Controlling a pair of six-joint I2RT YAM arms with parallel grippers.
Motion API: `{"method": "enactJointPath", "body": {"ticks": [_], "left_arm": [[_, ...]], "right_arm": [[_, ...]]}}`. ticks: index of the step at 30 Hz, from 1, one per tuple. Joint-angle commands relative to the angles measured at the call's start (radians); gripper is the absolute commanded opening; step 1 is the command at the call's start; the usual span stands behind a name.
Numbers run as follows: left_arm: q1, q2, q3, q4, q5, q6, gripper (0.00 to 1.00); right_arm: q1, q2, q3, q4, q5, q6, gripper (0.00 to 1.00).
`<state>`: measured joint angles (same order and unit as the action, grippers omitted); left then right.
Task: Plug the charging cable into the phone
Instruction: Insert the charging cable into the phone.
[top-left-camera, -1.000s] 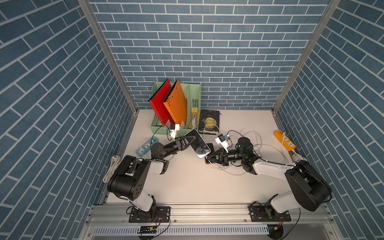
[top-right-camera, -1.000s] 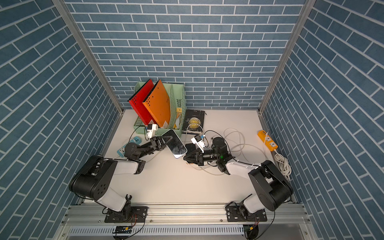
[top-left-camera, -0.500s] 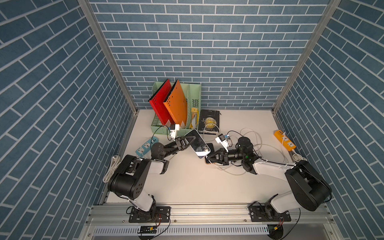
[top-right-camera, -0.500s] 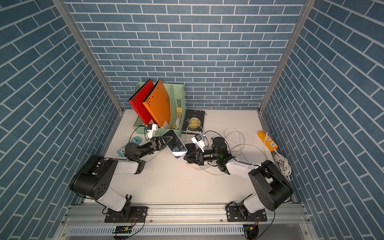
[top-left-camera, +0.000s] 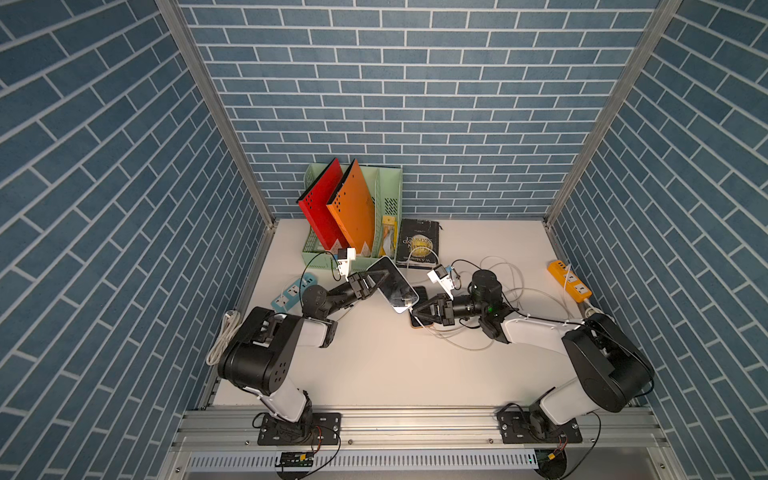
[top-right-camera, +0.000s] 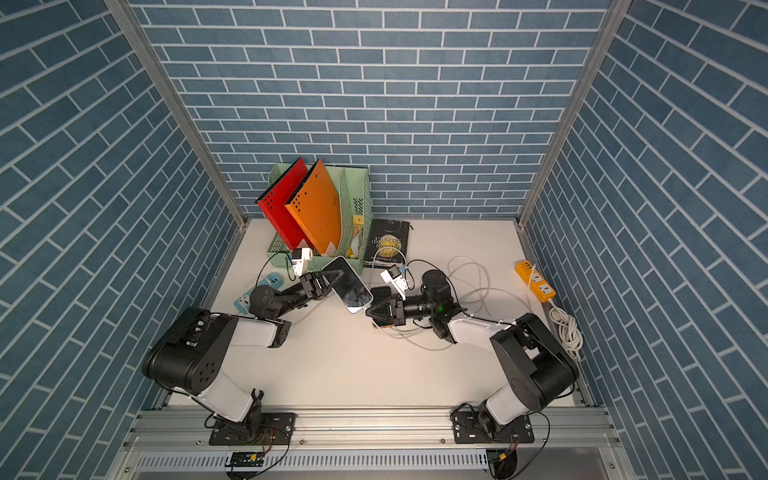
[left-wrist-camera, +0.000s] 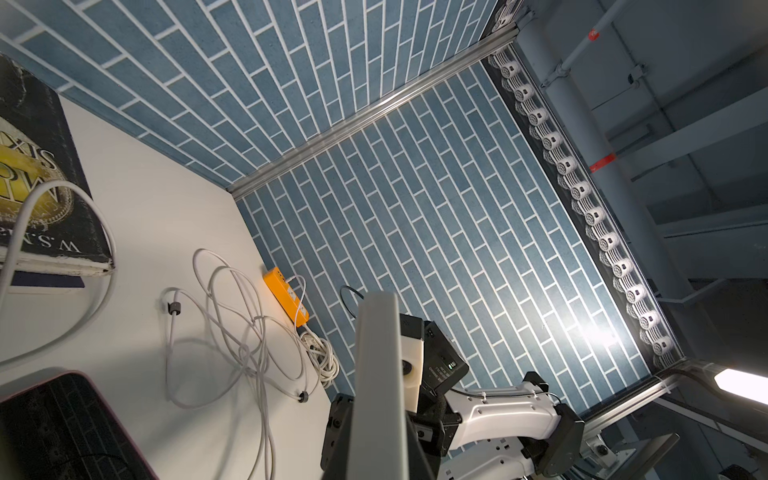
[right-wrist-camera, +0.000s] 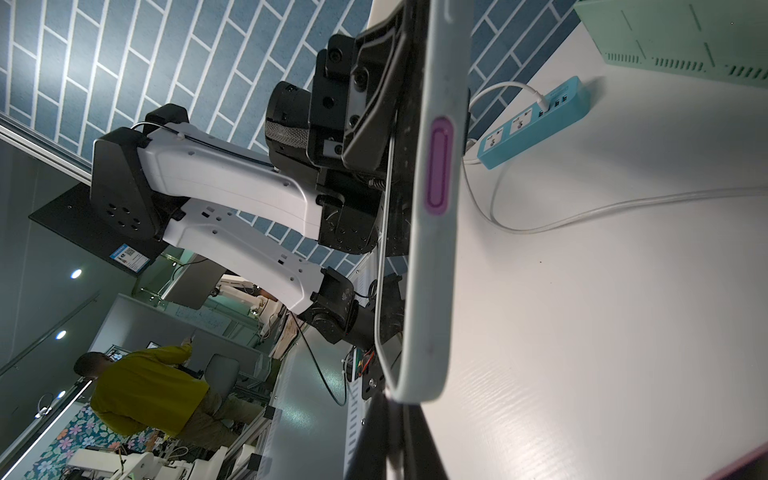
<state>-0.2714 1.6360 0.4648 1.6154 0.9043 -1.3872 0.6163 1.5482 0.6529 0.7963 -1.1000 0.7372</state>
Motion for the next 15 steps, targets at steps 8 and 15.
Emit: {"method": "enactJointPath", "body": {"ticks": [8, 15], "left_arm": [[-0.018, 0.033, -0.009, 0.253, 0.114, 0.035, 0.00], [-0.017, 0.049, -0.011, 0.252, 0.126, 0.042, 0.00]], "right_arm": [[0.007, 0.019, 0.108, 0.054, 0.025, -0.004, 0.00], [-0.007, 0.020, 0.155, -0.040, 0.054, -0.071, 0.00]]}}
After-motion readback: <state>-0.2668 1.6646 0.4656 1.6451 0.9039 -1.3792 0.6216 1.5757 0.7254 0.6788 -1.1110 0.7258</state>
